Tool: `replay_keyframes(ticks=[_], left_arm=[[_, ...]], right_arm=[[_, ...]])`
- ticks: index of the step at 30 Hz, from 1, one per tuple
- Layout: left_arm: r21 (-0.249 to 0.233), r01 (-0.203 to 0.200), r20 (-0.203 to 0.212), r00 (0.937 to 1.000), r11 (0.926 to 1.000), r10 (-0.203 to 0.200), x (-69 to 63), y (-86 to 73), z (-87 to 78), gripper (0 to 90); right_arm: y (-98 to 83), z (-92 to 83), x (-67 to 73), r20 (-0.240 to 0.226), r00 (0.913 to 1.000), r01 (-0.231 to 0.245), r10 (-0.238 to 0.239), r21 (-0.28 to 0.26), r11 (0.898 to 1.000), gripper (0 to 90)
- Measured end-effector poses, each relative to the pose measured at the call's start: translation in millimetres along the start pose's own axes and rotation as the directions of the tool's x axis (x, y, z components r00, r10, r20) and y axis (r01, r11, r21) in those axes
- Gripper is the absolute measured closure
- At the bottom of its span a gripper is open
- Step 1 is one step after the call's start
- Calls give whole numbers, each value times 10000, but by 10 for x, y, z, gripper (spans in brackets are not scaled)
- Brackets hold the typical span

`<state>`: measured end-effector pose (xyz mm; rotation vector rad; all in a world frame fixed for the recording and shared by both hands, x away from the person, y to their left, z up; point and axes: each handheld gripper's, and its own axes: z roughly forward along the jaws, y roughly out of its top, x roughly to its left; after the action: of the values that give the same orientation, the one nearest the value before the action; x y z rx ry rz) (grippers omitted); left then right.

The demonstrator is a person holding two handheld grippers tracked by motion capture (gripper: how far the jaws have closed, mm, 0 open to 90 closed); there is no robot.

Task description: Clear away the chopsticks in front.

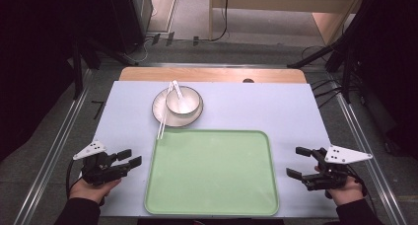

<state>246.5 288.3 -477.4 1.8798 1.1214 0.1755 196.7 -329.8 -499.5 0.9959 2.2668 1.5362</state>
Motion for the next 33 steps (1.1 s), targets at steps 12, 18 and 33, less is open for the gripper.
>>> replay_keyframes(ticks=[12,18,33], left_arm=[[1096,123,-291,9995,9939,-91,18,-6,105,253],[1451,565,-611,9970,9878,-481,28,40,84,362],[1513,402,-744,9968,9877,-291,-32,227,56,342]], right_arm=[[-18,16,-12,-4,10000,-83,83,219,9997,161],[-18,11,-13,60,10000,-46,45,186,9998,161],[-74,25,-6,7,9995,-328,328,707,9970,161]])
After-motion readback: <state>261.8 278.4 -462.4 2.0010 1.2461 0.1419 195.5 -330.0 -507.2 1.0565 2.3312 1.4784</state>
